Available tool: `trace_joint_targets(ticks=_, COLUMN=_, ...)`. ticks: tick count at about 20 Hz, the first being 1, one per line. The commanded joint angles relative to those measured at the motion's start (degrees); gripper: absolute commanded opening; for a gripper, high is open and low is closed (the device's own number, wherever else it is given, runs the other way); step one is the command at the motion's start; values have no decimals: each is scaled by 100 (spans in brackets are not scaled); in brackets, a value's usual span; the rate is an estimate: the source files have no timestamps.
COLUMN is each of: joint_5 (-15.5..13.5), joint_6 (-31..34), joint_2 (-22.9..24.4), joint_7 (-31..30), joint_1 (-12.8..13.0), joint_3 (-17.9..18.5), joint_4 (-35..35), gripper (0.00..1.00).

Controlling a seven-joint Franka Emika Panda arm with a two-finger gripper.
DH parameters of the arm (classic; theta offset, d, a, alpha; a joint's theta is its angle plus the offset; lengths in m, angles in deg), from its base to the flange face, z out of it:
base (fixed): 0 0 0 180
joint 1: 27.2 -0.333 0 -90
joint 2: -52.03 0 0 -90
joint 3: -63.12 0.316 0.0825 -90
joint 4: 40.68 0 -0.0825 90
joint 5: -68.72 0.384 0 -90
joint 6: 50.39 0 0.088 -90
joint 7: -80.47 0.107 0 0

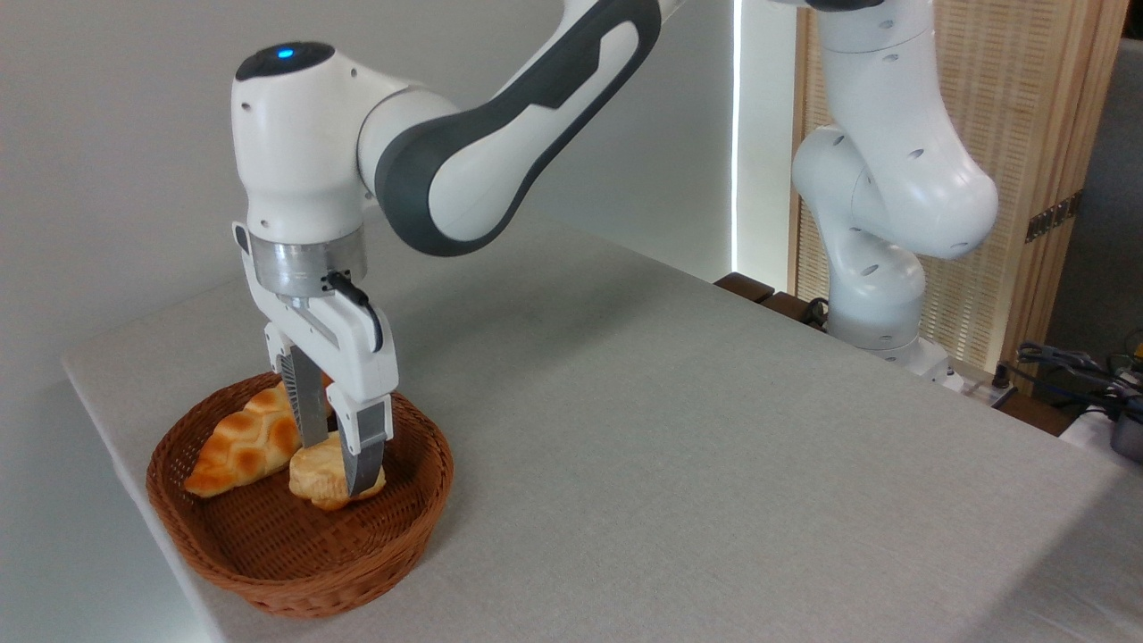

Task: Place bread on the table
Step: 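Lower the open gripper down onto the small round pale bun, then close the gripper fingers around the round bun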

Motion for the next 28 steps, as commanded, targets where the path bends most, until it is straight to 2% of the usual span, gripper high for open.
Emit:
trace_joint_targets(ticks=1, joint_5=67, joint_6=-185, joint_2=-144, joint_7=-67, joint_1=-15, joint_3=-108, joint_4=-47, gripper=100)
trace_joint_targets(ticks=7, joint_5=85, joint_6=-264, joint_2=-215, joint_7=-49, joint_1=-15, joint_3=-117, joint_4=-47, gripper=99)
trace_joint_targets(ticks=8, joint_5=85, joint_6=-264, joint_2=-215, joint_7=-40, joint_1=-15, joint_3=-117, joint_4=-47, gripper=80)
trace_joint_targets(ticks=9, joint_5=76, joint_6=-264, joint_2=-215, joint_7=-49, joint_1=-15, joint_3=-117, joint_4=-64, gripper=55)
trace_joint_targets(ticks=10, joint_5=76, joint_6=-264, joint_2=-206, joint_7=-49, joint_1=-15, joint_3=-117, joint_4=-73, gripper=41)
trace_joint_targets(ticks=11, joint_5=76, joint_6=-264, joint_2=-197, joint_7=-40, joint_1=-15, joint_3=-117, joint_4=-73, gripper=37)
trace_joint_targets(ticks=22, joint_5=68, joint_6=-247, joint_2=-162, joint_7=-66, joint_1=-15, joint_3=-117, joint_4=-73, gripper=41)
trace_joint_targets(ticks=28, joint_5=15, joint_6=59, joint_2=329, joint_7=-119, joint_1=-59, joint_3=-65, joint_4=-64, gripper=45)
